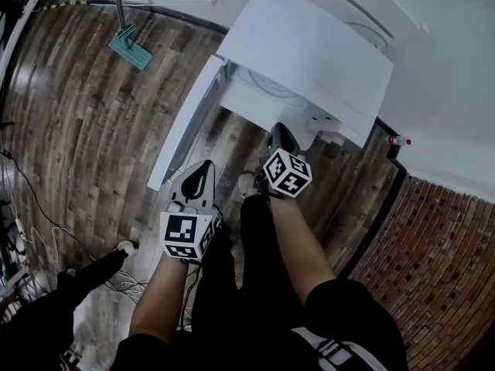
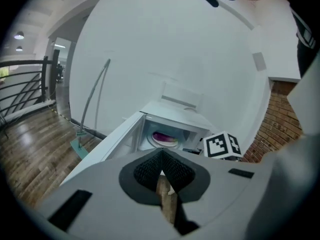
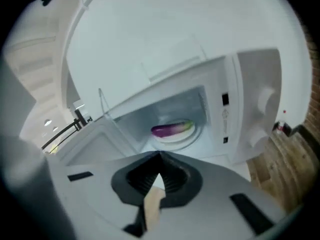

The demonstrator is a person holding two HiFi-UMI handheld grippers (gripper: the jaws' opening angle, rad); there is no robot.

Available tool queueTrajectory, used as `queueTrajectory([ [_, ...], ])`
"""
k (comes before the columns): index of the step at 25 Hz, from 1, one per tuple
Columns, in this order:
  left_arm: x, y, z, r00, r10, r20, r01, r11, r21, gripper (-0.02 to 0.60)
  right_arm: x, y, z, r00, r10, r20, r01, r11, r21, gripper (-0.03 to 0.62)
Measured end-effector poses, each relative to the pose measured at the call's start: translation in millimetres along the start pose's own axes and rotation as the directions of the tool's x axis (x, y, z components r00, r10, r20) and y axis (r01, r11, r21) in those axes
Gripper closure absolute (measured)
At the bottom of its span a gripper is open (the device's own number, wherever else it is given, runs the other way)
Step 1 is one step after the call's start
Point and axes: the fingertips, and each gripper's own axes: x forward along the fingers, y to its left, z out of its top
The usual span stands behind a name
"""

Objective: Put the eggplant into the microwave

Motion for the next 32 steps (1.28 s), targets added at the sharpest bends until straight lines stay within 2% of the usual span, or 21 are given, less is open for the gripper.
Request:
queueTrajectory([
  [2,-4,-11,15,1.000,-0.012,0.007,0.012,1.000,0.008,0.584,-38,24,24,0.998,0.048,0.038,-0.044,0.992,-0.114,0.582],
  [5,-7,-33,42,0.999,-0.037,0.033,0.036,0.999,0.038,0.583,-97,57,80,0.985,0.102,0.137,-0.058,0.956,-0.289,0.582],
  [7,-12,-48,64,0.997,-0.052,0.050,0.049,0.997,0.052,0.584,-136,75,114,0.975,0.127,0.180,-0.057,0.935,-0.350,0.582],
  [11,-25,-78,115,0.992,-0.090,0.090,0.084,0.994,0.065,0.584,-191,96,169,0.966,0.156,0.207,-0.075,0.932,-0.354,0.582],
  [15,-23,-110,161,0.985,-0.127,0.115,0.114,0.987,0.111,0.584,-216,100,217,0.955,0.164,0.245,-0.058,0.920,-0.389,0.583],
  [19,-13,-133,195,0.981,-0.143,0.135,0.119,0.978,0.170,0.584,-226,93,257,0.942,0.169,0.291,-0.048,0.924,-0.379,0.583],
  [24,-7,-157,218,0.975,-0.134,0.175,0.100,0.977,0.190,0.584,-228,83,278,0.936,0.191,0.295,-0.061,0.914,-0.400,0.583],
  [32,-11,-171,222,0.972,-0.113,0.205,0.073,0.979,0.190,0.584,-230,84,282,0.931,0.234,0.281,-0.098,0.900,-0.424,0.582],
])
